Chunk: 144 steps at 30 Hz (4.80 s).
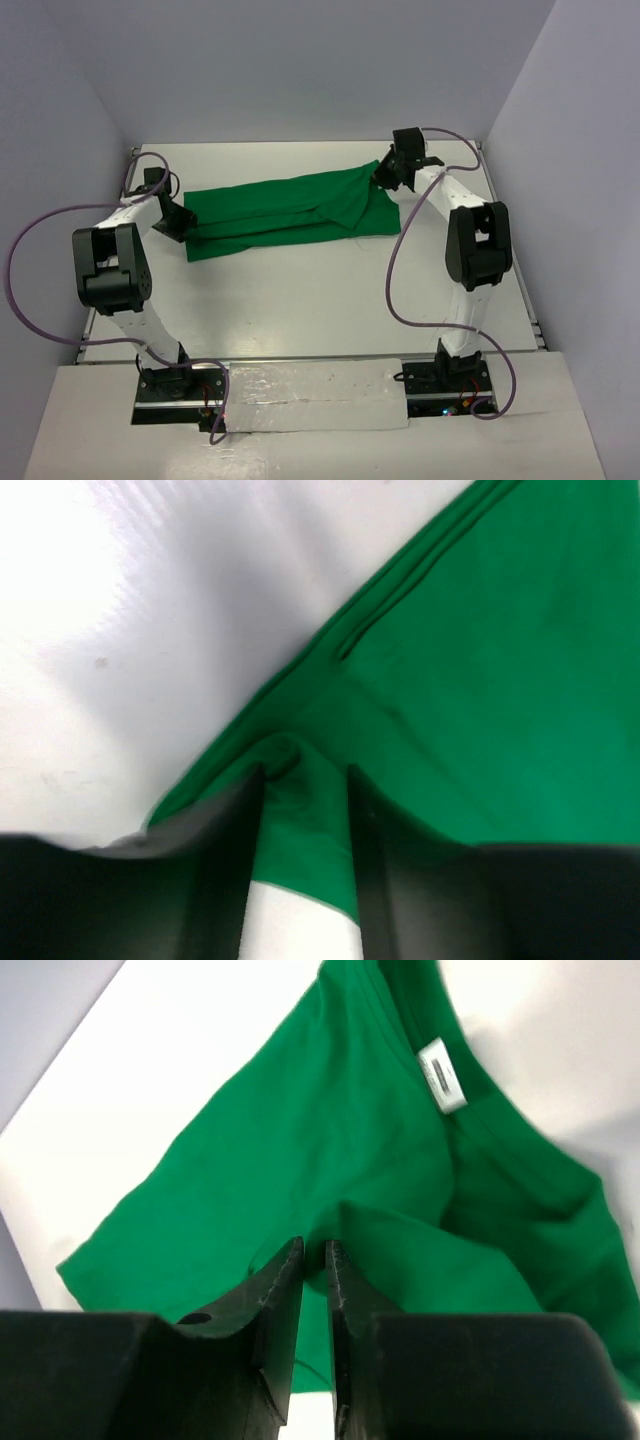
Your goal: Fold and stack the t-shirts
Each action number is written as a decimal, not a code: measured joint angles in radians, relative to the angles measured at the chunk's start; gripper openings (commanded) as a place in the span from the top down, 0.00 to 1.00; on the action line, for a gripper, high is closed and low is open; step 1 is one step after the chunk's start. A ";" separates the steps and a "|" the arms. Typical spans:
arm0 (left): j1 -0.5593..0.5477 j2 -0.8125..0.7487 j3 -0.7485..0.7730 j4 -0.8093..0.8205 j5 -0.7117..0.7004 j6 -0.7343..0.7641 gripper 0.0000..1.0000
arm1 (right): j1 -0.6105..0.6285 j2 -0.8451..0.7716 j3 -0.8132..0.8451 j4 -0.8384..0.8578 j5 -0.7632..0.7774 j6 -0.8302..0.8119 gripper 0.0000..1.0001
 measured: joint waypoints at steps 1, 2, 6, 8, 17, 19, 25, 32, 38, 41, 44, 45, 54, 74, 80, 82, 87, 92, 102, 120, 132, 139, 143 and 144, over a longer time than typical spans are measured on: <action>0.001 0.013 0.014 -0.001 0.002 -0.003 0.17 | -0.003 0.031 0.040 -0.022 -0.015 -0.007 0.39; 0.003 0.024 0.029 -0.004 0.005 -0.004 0.14 | -0.005 0.066 0.089 -0.040 -0.033 -0.015 0.34; 0.006 0.033 0.069 -0.009 0.013 -0.003 0.11 | -0.012 0.160 0.229 -0.081 -0.073 -0.051 0.27; 0.006 0.012 0.071 -0.012 0.013 -0.002 0.11 | -0.014 0.148 0.223 -0.096 -0.078 -0.065 0.27; -0.019 -0.324 -0.041 0.034 0.004 0.044 0.12 | -0.020 -0.115 -0.121 -0.026 -0.138 -0.077 0.29; -0.041 -0.382 -0.085 0.052 0.006 0.070 0.12 | -0.016 -0.143 -0.182 -0.006 -0.158 -0.071 0.29; -0.076 -0.439 -0.240 0.084 0.031 0.103 0.12 | 0.009 -0.105 -0.236 0.036 -0.219 -0.054 0.30; -0.082 -0.455 -0.288 0.084 0.048 0.120 0.12 | 0.034 -0.025 -0.227 0.076 -0.251 -0.040 0.30; -0.082 -0.464 -0.288 0.084 0.049 0.123 0.12 | 0.034 0.042 -0.204 0.080 -0.251 -0.030 0.32; -0.082 -0.464 -0.288 0.084 0.050 0.123 0.13 | 0.034 0.056 -0.189 0.079 -0.251 -0.027 0.41; -0.082 -0.464 -0.288 0.084 0.050 0.123 0.13 | 0.034 0.066 -0.167 0.079 -0.251 -0.023 0.51; -0.082 -0.464 -0.288 0.083 0.049 0.123 0.13 | 0.034 0.071 -0.159 0.079 -0.251 -0.019 0.54; -0.082 -0.464 -0.288 0.083 0.049 0.124 0.13 | 0.034 0.079 -0.139 0.086 -0.252 -0.013 0.91; -0.082 -0.431 -0.263 0.073 0.042 0.138 0.13 | 0.064 0.190 0.101 0.122 -0.250 0.072 0.62; -0.082 -0.401 -0.254 0.068 0.043 0.147 0.13 | 0.080 0.310 0.184 0.158 -0.262 0.126 0.38; -0.082 -0.400 -0.254 0.065 0.043 0.149 0.13 | 0.081 0.321 0.185 0.156 -0.262 0.130 0.37; -0.082 -0.400 -0.254 0.064 0.043 0.152 0.13 | 0.081 0.314 0.194 0.145 -0.256 0.121 0.37; -0.082 -0.400 -0.254 0.064 0.044 0.152 0.13 | 0.080 0.242 0.197 0.119 -0.225 0.098 0.36; -0.082 -0.418 -0.254 0.060 0.047 0.152 0.13 | 0.080 -0.042 0.002 0.156 -0.199 0.044 0.51; -0.082 -0.425 -0.254 0.053 0.051 0.160 0.14 | 0.130 0.163 -0.052 0.160 -0.196 0.078 0.91; -0.082 -0.396 -0.254 0.052 0.051 0.170 0.14 | 0.203 0.369 0.195 0.103 -0.190 0.086 0.91; -0.097 -0.360 -0.230 0.046 0.056 0.170 0.15 | 0.199 0.333 0.186 0.071 -0.173 0.084 0.91; -0.124 -0.280 -0.131 0.028 0.053 0.172 0.15 | 0.175 0.207 0.162 0.033 -0.168 0.079 0.90; -0.128 -0.251 -0.097 0.026 0.052 0.174 0.15 | 0.166 0.158 0.153 0.030 -0.165 0.078 0.90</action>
